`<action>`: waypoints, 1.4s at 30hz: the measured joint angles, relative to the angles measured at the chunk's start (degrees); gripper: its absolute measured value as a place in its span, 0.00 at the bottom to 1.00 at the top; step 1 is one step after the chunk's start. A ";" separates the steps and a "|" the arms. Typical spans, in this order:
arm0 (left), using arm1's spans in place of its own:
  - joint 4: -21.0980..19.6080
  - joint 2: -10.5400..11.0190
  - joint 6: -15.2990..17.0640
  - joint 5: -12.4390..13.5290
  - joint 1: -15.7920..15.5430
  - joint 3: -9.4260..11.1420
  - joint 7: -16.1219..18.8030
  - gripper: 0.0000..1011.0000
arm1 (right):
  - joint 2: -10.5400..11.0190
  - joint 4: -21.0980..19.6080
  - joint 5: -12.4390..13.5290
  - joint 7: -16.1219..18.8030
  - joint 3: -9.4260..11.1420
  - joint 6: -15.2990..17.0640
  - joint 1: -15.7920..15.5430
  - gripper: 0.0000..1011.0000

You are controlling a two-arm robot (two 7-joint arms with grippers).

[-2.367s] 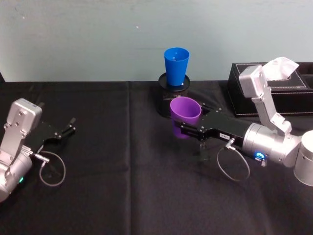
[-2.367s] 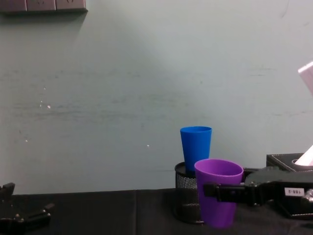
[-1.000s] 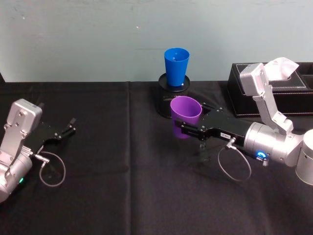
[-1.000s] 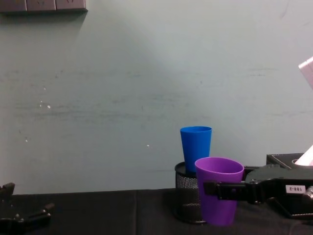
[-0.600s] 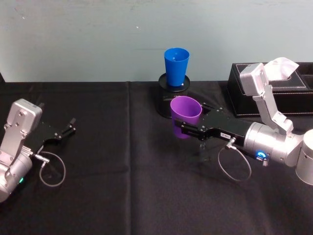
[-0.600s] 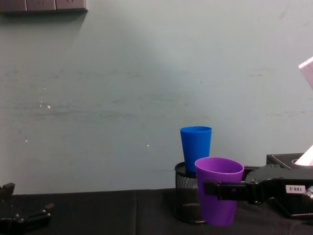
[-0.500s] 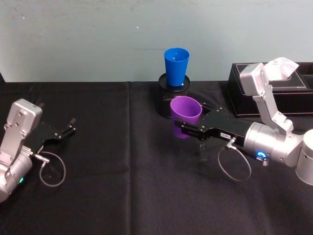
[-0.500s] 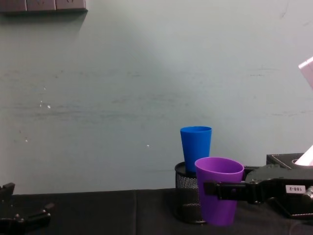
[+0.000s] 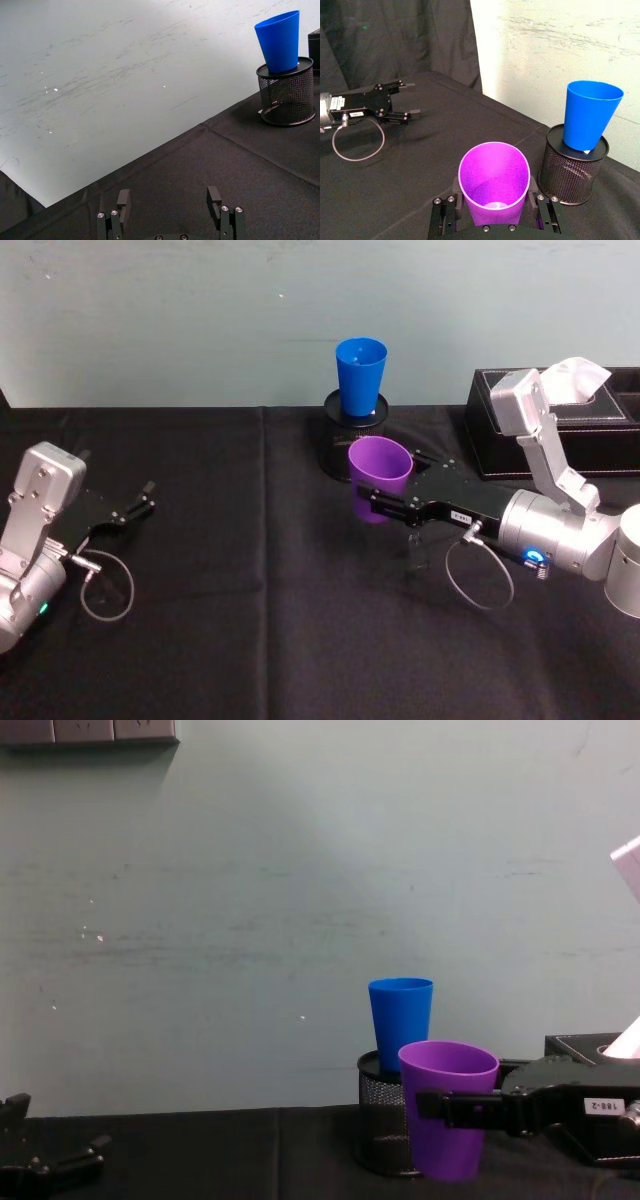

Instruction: Pick up one cup with a gripper and tap it against the other cup.

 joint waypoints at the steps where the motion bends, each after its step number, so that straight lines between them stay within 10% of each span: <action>1: 0.00 0.00 0.00 0.00 0.00 0.00 0.00 0.99 | 0.00 0.00 0.00 0.00 0.00 0.00 0.00 0.72; 42: 0.00 0.00 0.00 0.00 0.00 0.00 0.00 0.99 | 0.00 -0.01 0.00 0.00 0.00 0.00 0.00 0.72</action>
